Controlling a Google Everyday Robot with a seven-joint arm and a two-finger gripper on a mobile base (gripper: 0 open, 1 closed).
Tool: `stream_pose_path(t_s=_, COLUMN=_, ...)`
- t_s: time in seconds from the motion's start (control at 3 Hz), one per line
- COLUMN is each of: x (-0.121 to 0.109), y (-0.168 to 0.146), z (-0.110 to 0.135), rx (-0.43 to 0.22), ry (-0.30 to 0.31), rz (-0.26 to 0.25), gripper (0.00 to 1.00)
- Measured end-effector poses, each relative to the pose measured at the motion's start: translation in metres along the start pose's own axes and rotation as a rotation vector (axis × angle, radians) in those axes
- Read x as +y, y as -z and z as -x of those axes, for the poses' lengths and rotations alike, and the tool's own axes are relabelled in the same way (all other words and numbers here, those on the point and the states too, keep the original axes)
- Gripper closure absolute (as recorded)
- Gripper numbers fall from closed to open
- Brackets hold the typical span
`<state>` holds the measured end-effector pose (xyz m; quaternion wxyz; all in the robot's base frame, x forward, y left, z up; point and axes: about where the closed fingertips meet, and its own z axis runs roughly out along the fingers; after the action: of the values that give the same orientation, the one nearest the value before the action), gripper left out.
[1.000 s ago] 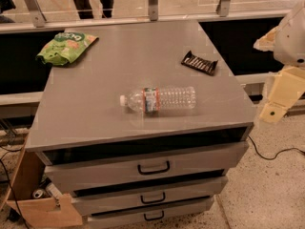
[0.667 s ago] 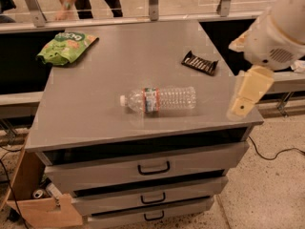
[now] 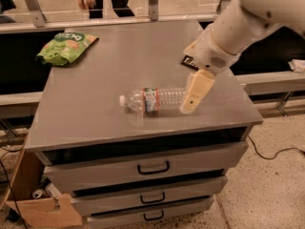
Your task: Pick water bottle
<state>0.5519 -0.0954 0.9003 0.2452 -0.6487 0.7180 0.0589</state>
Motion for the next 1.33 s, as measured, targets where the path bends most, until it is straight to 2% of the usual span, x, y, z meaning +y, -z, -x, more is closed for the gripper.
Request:
stream_pose_path(t_s=0.33, x=0.003, y=-0.041, z=0.012, rx=-0.027, ry=-0.004, rz=0.046, gripper=0.0)
stream_pose_path(t_s=0.67, x=0.013, y=-0.069, z=0.016, rx=-0.028, ry=-0.023, rz=0.103, gripper=0.18)
stream_pose_path(t_s=1.0, x=0.017, y=-0.076, z=0.03, rx=-0.047, ry=-0.046, rz=0.158, gripper=0.48)
stream_pose_path(t_s=1.33, x=0.017, y=-0.067, z=0.046, rx=-0.083, ry=-0.051, rz=0.181, gripper=0.73)
